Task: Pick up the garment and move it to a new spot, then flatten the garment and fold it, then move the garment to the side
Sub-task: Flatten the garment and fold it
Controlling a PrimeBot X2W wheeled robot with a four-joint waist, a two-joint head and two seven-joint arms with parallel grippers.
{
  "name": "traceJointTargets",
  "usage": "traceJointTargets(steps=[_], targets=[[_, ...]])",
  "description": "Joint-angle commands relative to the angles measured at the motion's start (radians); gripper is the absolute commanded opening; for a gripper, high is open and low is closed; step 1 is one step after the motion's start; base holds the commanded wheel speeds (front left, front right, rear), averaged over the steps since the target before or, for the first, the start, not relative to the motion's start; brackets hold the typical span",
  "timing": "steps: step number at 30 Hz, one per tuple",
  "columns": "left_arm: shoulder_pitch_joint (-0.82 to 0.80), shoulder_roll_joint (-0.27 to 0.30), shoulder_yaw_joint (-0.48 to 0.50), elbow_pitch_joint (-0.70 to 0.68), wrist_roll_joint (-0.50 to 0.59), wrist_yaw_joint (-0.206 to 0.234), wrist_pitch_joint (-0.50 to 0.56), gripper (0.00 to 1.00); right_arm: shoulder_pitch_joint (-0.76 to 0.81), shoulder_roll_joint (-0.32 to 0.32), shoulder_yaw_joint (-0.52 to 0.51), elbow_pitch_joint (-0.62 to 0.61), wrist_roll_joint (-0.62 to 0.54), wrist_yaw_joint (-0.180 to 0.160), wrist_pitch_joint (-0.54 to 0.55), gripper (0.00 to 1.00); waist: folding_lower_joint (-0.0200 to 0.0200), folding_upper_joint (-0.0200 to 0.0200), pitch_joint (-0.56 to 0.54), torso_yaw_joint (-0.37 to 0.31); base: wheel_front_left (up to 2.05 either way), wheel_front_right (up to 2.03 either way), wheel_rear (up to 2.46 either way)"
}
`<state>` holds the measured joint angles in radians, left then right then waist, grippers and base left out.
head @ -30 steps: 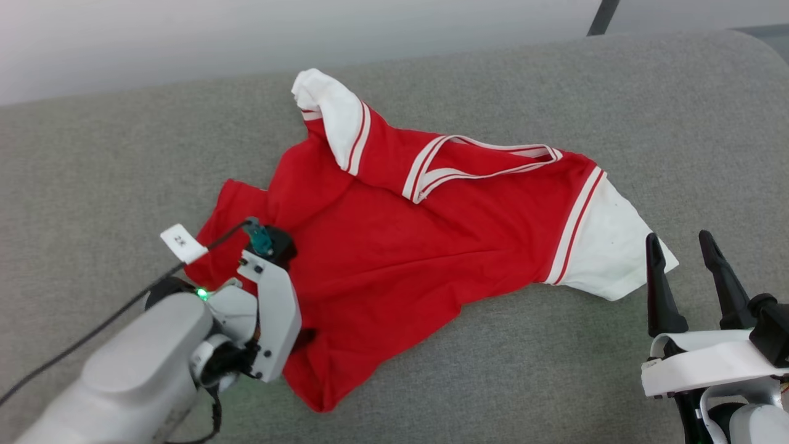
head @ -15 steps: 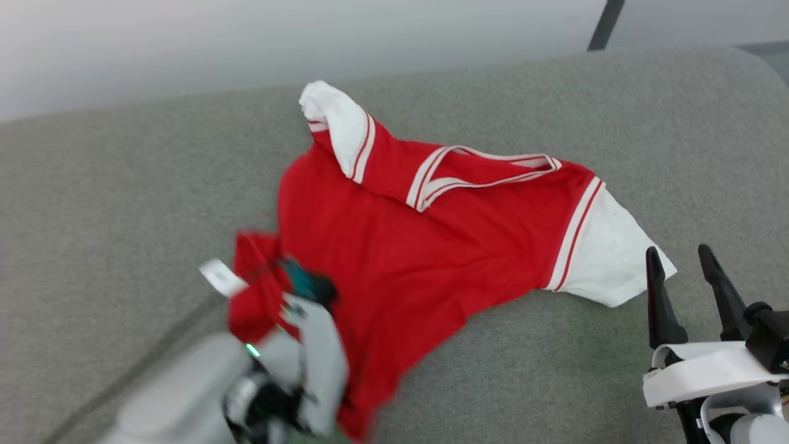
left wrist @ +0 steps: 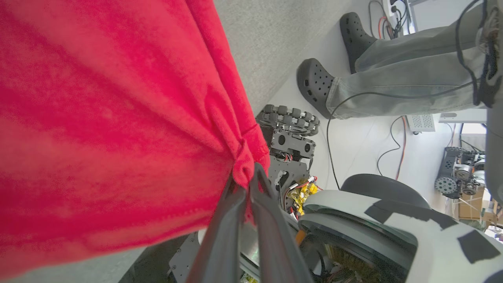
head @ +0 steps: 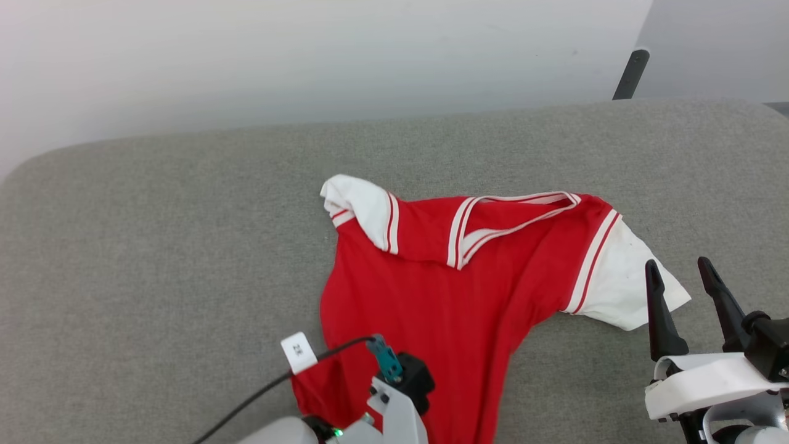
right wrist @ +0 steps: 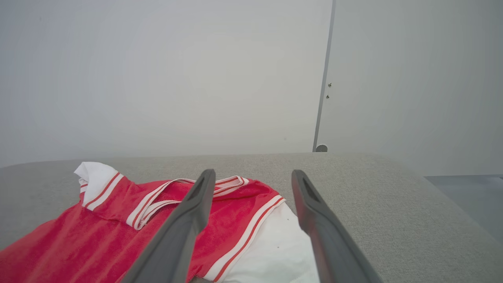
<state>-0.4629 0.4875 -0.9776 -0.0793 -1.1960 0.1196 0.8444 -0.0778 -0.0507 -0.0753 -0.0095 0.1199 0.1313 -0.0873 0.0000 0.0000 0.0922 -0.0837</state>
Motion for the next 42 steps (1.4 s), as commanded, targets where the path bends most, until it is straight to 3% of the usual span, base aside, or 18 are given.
traceJointTargets(steps=[1, 9, 10, 11, 12, 13, 14, 22, 26, 35, 42], targets=[[0.023, -0.002, -0.008, -0.031, 0.007, 0.014, -0.002, 0.0, 0.014, 0.001, -0.001, -0.012, 0.011, -0.001, 0.006, 1.0, 0.0, 0.0, 0.007, -0.005, 0.0, 0.0, 0.0], [0.028, 0.007, -0.03, -0.039, 0.05, 0.02, -0.021, 0.0, 0.012, 0.001, -0.002, -0.018, 0.02, -0.001, 0.003, 1.0, 0.0, 0.0, 0.041, -0.029, 0.0, 0.0, 0.0], [0.018, 0.009, -0.03, -0.038, 0.06, 0.015, -0.025, 0.1, 0.01, 0.001, -0.002, -0.015, 0.021, -0.001, 0.002, 1.0, 0.0, 0.0, 0.043, -0.031, 0.0, 0.0, 0.0], [0.011, 0.011, -0.028, -0.035, 0.063, 0.013, -0.027, 0.39, 0.008, 0.001, -0.002, -0.013, 0.021, -0.001, 0.001, 1.0, 0.0, 0.0, 0.044, -0.034, 0.0, 0.0, 0.0], [-0.001, 0.016, -0.023, -0.036, 0.071, 0.009, -0.027, 0.59, 0.005, 0.001, -0.002, -0.011, 0.021, -0.001, 0.0, 1.0, 0.0, 0.0, 0.044, -0.036, 0.0, 0.0, 0.0], [-0.015, 0.02, -0.016, -0.038, 0.078, 0.01, -0.029, 0.94, 0.003, 0.001, -0.002, -0.009, 0.023, -0.001, -0.001, 1.0, 0.0, 0.0, 0.044, -0.038, 0.0, 0.0, 0.0], [-0.027, 0.025, -0.01, -0.04, 0.08, 0.012, -0.025, 1.0, 0.002, 0.001, -0.002, -0.006, 0.023, -0.001, -0.002, 1.0, 0.0, 0.0, 0.043, -0.04, 0.0, 0.0, 0.0], [-0.174, 0.081, 0.086, -0.077, 0.113, 0.024, -0.015, 1.0, 0.003, 0.001, 0.003, 0.01, 0.035, -0.001, -0.021, 1.0, 0.0, 0.0, 0.033, -0.067, 0.0, 0.0, 0.0], [-0.259, 0.11, 0.109, -0.029, 0.212, -0.023, -0.081, 1.0, 0.006, 0.001, 0.002, 0.008, 0.036, -0.001, -0.037, 1.0, 0.0, 0.0, 0.04, -0.083, 0.0, 0.0, 0.0], [-0.363, 0.091, 0.103, 0.237, 0.371, -0.172, -0.304, 1.0, -0.017, 0.001, 0.01, 0.021, 0.046, -0.001, -0.054, 1.0, 0.0, 0.0, 0.079, -0.128, 0.0, 0.0, 0.0], [-0.412, 0.075, 0.079, 0.428, 0.429, -0.23, -0.444, 1.0, -0.036, 0.001, 0.022, 0.032, 0.057, -0.001, -0.067, 1.0, 0.0, 0.0, 0.135, -0.171, 0.0, 0.0, 0.0]])
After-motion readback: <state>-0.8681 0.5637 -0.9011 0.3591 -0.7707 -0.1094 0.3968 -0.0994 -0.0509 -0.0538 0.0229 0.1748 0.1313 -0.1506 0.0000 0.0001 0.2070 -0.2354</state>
